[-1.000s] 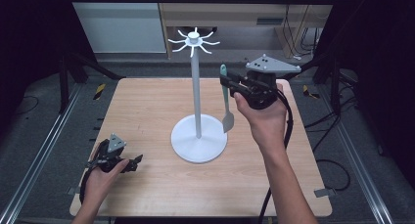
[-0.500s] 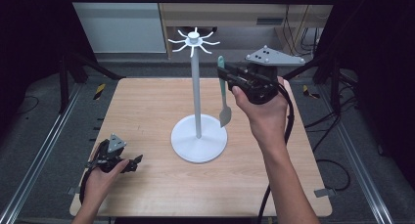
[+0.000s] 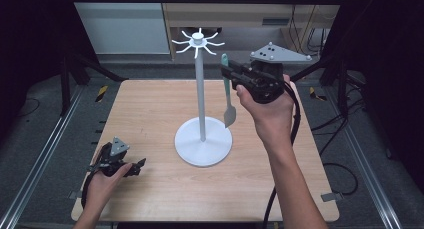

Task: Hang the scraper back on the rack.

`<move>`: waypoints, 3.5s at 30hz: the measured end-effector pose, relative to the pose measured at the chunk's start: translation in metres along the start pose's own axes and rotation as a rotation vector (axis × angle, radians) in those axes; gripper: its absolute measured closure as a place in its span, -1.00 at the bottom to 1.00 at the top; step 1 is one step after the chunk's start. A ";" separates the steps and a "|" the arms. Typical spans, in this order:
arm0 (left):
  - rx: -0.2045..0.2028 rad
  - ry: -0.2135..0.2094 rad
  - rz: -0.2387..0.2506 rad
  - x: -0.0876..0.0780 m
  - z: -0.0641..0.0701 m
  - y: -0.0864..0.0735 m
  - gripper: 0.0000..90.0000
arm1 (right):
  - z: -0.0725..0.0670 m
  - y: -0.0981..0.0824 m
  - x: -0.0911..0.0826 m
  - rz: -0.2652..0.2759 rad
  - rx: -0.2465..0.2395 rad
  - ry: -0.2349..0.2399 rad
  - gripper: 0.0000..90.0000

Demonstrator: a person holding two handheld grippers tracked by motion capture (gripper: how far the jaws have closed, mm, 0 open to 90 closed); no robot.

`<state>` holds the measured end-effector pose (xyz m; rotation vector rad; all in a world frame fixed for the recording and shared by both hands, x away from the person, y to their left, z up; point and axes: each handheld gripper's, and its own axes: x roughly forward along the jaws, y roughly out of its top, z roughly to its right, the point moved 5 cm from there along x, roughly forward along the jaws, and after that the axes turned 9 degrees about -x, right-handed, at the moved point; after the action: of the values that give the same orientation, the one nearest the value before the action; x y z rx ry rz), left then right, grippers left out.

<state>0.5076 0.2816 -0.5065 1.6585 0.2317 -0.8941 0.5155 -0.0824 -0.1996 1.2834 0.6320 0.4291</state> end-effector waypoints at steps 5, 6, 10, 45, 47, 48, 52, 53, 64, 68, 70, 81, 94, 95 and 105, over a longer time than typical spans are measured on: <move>0.006 -0.001 -0.001 0.000 0.001 0.000 -0.91 | 0.002 0.003 0.001 0.001 0.001 0.002 0.66; 0.006 -0.001 -0.002 0.001 0.001 0.000 -0.91 | 0.002 0.003 0.001 -0.001 0.001 0.003 0.66; 0.007 -0.001 -0.002 0.000 0.000 0.000 -0.91 | 0.001 0.007 0.002 0.009 0.001 0.012 0.66; 0.013 -0.008 -0.010 0.001 0.002 0.000 -0.90 | -0.004 0.011 0.026 -0.054 -0.016 0.035 0.66; 0.013 -0.008 -0.013 0.001 0.002 0.000 -0.90 | -0.005 0.011 0.028 -0.057 -0.016 0.037 0.66; 0.013 -0.008 -0.013 0.001 0.002 -0.001 -0.90 | -0.005 0.011 0.028 -0.057 -0.016 0.038 0.66; 0.014 -0.008 -0.010 0.001 0.002 0.000 -0.90 | -0.005 0.010 0.028 -0.053 -0.014 0.039 0.66; 0.014 -0.008 -0.010 0.001 0.002 -0.001 -0.90 | -0.005 0.010 0.028 -0.052 -0.012 0.040 0.66; 0.022 -0.012 -0.018 0.003 0.005 -0.001 -0.90 | -0.006 0.009 0.028 -0.051 -0.010 0.033 0.65; 0.028 -0.014 -0.021 0.003 0.006 -0.001 -0.90 | -0.007 0.010 0.028 -0.052 -0.007 0.034 0.65; 0.025 -0.014 -0.021 0.003 0.006 -0.001 -0.90 | -0.006 0.009 0.028 -0.053 -0.006 0.032 0.65; 0.026 -0.017 -0.023 0.004 0.006 -0.001 -0.90 | -0.006 0.010 0.026 -0.064 -0.005 0.031 0.64; 0.030 -0.015 -0.029 0.004 0.006 -0.002 -0.90 | 0.000 0.001 0.014 -0.068 -0.006 0.005 0.53; 0.030 -0.014 -0.029 0.004 0.006 -0.002 -0.90 | 0.001 -0.001 0.013 -0.071 -0.006 0.002 0.52; 0.028 -0.010 -0.032 0.004 0.005 -0.002 -0.90 | 0.016 -0.040 0.004 -0.161 -0.009 -0.079 0.12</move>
<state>0.5069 0.2760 -0.5106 1.6797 0.2407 -0.9333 0.5268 -0.1013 -0.2367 1.2249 0.6600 0.2476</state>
